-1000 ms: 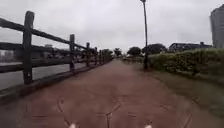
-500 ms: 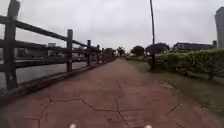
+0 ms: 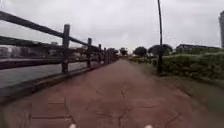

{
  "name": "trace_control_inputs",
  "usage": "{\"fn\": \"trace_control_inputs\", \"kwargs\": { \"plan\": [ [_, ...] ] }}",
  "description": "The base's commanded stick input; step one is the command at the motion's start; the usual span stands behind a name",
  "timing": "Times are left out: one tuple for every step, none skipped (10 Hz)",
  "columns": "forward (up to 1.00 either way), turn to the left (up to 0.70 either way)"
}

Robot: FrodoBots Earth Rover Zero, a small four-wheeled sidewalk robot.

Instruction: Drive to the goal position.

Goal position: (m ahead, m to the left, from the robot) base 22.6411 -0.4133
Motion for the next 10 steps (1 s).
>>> {"fn": "trace_control_inputs", "kwargs": {
  "plan": [
    [1.0, 0.0],
    [1.0, 0.0],
    [1.0, 0.0],
    [1.0, 0.0],
    [1.0, -0.24],
    [1.0, -0.4],
    [1.0, -0.4],
    [1.0, -0.4],
    [1.0, -0.4],
    [1.0, -0.4]
  ]
}}
